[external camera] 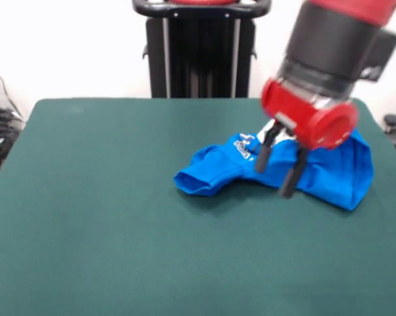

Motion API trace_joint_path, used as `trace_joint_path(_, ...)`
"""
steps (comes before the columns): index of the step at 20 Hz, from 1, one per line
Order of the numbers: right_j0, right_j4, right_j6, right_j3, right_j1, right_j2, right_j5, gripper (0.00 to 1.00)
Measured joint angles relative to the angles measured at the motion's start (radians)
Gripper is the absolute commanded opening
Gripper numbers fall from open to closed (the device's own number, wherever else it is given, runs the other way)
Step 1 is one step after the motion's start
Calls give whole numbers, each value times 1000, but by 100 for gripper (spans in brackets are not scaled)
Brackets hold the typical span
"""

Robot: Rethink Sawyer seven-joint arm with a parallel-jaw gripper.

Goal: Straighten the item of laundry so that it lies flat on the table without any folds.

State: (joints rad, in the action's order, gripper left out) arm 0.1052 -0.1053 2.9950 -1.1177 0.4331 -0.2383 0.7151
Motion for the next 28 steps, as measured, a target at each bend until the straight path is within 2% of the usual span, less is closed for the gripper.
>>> trace_joint_path(11, -85, -23, 0, -9, -30, 57, 0, 100)
trace_joint_path(19, -182, -25, -1, -77, 2, 185, 0, 100)
trace_joint_path(28, -228, -31, -1, -181, 67, 256, 0, 100)
